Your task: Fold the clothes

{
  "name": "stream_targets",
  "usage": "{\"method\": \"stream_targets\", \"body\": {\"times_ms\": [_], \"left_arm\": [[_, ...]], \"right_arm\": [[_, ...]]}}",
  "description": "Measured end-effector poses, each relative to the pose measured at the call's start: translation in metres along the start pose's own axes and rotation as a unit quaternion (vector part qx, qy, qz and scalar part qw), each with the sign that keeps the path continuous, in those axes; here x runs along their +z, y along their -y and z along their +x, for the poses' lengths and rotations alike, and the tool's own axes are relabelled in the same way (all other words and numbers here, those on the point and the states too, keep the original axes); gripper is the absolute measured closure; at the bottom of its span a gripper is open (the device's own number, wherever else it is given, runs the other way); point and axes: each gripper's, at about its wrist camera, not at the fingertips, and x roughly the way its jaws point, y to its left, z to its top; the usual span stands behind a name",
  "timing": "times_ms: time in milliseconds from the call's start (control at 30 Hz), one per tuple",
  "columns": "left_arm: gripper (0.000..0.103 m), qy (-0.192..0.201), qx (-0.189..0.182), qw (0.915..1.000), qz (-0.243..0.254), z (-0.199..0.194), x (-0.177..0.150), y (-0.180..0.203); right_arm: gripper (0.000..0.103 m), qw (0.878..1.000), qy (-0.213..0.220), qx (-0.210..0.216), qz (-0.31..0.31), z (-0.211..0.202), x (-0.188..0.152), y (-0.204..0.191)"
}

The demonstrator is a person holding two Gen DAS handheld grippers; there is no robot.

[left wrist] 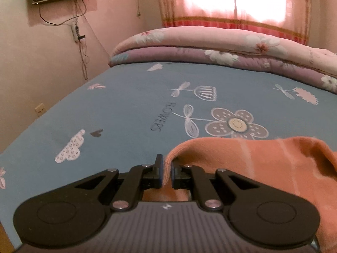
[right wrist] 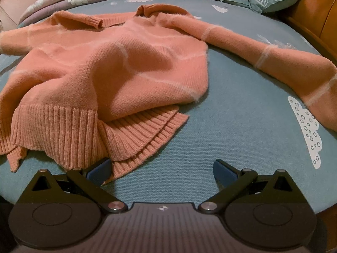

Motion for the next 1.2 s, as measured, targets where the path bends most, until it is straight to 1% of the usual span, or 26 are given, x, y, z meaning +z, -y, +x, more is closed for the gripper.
{"method": "stream_targets", "body": {"times_ms": [133,267,333,400,467,567,633,733,767,800,833,867,900,933,1000,1067,1200], "left_arm": [[0.097,-0.011,0.03,0.9991,0.028,0.022,-0.005,0.012],[0.097,-0.035,0.054,0.9964,0.055,0.049,-0.024,0.024],[0.097,-0.037,0.067,0.9943,0.074,0.057,-0.033,0.028],[0.097,-0.043,0.073,0.9921,0.093,0.064,-0.041,0.032],[0.093,-0.048,0.079,0.9899,0.107,0.067,-0.046,0.035],[0.091,-0.054,0.078,0.9886,0.117,0.067,-0.049,0.036],[0.091,-0.058,0.075,0.9876,0.125,0.064,-0.05,0.036],[0.087,-0.061,0.072,0.9847,0.147,0.054,-0.056,0.039],[0.085,-0.062,0.071,0.9835,0.155,0.05,-0.058,0.04],[0.079,-0.063,0.068,0.9824,0.162,0.046,-0.06,0.041],[0.076,-0.067,0.063,0.9817,0.167,0.041,-0.063,0.042],[0.069,-0.071,0.058,0.9809,0.172,0.036,-0.066,0.044],[0.065,-0.072,0.055,0.9797,0.179,0.03,-0.069,0.045],[0.065,-0.074,0.054,0.9782,0.187,0.024,-0.072,0.047],[0.059,-0.075,0.056,0.9736,0.208,0.013,-0.08,0.051],[0.057,-0.078,0.058,0.9694,0.225,0.001,-0.087,0.054],[0.057,-0.098,0.046,0.9702,0.217,-0.023,-0.097,0.051]], "right_arm": [[0.0,1.0,0.0,0.003,-0.004,0.0,0.0,0.0],[0.0,1.0,-0.001,0.005,-0.008,0.001,0.001,0.001],[0.0,1.0,0.0,0.006,-0.011,0.002,0.002,0.001],[0.0,1.0,0.002,0.008,-0.013,0.002,0.002,0.001],[0.0,1.0,0.003,0.009,-0.014,0.002,0.002,0.001],[0.0,1.0,0.004,0.009,-0.014,0.002,0.001,0.001],[0.0,1.0,0.005,0.01,-0.014,0.002,0.001,0.001],[0.0,1.0,0.006,0.01,-0.013,0.002,0.001,0.001],[0.0,1.0,0.007,0.01,-0.013,0.002,0.001,0.001],[0.0,1.0,0.008,0.01,-0.013,0.002,0.0,0.001],[0.0,1.0,0.009,0.011,-0.012,0.002,0.0,0.001],[0.0,1.0,0.01,0.011,-0.012,0.002,0.0,0.001],[0.0,1.0,0.011,0.011,-0.012,0.001,0.0,0.001],[0.0,1.0,0.013,0.011,-0.013,0.001,-0.001,0.001],[0.0,1.0,0.022,0.012,-0.014,0.0,-0.004,0.001],[0.0,0.999,0.027,0.013,-0.012,-0.003,-0.006,0.003],[0.0,0.999,0.032,0.015,-0.006,-0.01,-0.011,0.008]]}}
